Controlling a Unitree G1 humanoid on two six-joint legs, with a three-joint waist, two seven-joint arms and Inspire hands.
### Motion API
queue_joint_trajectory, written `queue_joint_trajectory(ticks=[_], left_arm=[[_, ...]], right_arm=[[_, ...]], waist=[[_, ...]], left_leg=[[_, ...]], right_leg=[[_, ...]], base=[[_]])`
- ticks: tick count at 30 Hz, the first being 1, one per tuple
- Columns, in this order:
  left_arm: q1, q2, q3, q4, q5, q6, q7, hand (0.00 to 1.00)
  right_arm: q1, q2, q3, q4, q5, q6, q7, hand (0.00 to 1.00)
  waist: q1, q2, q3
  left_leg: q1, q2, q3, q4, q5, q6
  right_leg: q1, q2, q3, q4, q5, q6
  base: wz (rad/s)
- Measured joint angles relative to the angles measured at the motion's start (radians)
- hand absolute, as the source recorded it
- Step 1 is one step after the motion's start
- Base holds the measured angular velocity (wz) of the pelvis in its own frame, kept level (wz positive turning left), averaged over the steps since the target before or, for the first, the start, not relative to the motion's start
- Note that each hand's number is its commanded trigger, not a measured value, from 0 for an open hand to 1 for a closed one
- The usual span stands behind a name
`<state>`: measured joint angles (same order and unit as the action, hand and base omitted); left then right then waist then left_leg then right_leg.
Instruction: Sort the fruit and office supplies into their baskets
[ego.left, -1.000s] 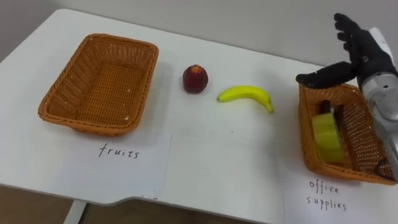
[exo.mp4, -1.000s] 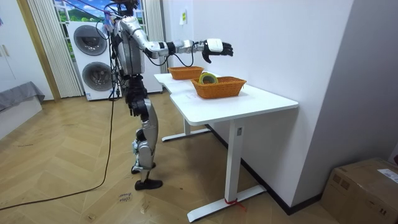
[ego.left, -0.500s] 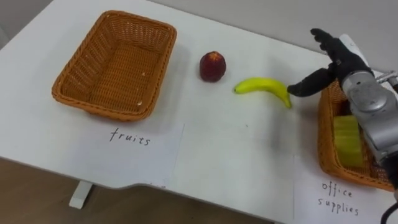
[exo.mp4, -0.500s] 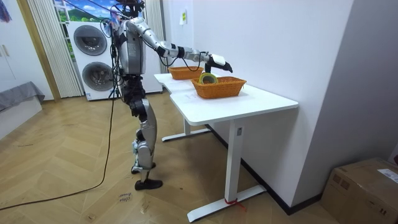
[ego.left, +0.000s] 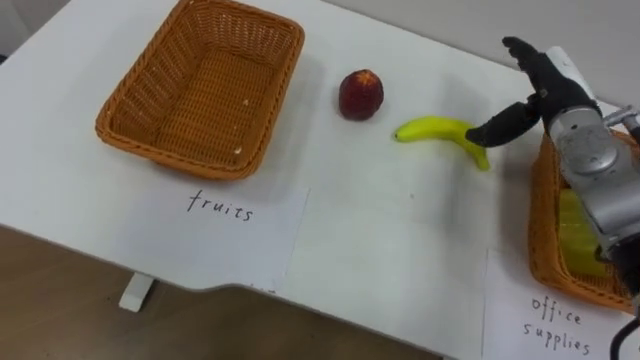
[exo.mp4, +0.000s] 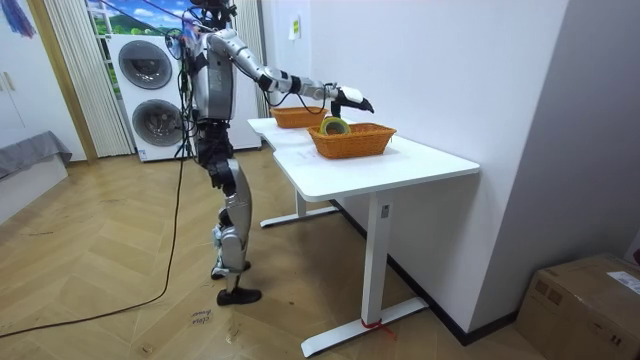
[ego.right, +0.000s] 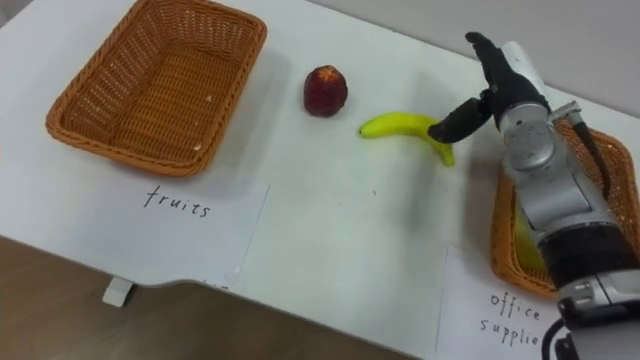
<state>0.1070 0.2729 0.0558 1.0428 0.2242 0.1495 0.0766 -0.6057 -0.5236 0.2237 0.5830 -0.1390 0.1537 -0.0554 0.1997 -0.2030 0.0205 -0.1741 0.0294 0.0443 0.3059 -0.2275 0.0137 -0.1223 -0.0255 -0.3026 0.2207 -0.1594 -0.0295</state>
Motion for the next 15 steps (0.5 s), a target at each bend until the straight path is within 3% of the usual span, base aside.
queue_joint_trajectory(ticks=[10, 15], left_arm=[[-0.006, 0.004, -0.002, 0.048, 0.000, 0.004, 0.001, 0.00], [-0.007, 0.006, -0.002, 0.077, 0.000, 0.005, -0.002, 0.00]], right_arm=[[-0.006, 0.000, 0.106, 0.000, -0.087, 0.000, 0.001, 0.00], [-0.006, 0.001, 0.110, 0.007, -0.107, 0.000, 0.003, 0.00]], waist=[[0.009, -0.011, -0.0005], [0.025, -0.009, 0.0008]], left_leg=[[-0.005, 0.000, -0.006, 0.007, 0.000, 0.000], [-0.012, 0.000, -0.019, 0.010, 0.000, 0.000]], right_leg=[[0.001, 0.000, -0.005, -0.001, 0.000, 0.000], [0.002, 0.000, -0.023, -0.001, 0.000, 0.000]], base=[[0.00], [0.08]])
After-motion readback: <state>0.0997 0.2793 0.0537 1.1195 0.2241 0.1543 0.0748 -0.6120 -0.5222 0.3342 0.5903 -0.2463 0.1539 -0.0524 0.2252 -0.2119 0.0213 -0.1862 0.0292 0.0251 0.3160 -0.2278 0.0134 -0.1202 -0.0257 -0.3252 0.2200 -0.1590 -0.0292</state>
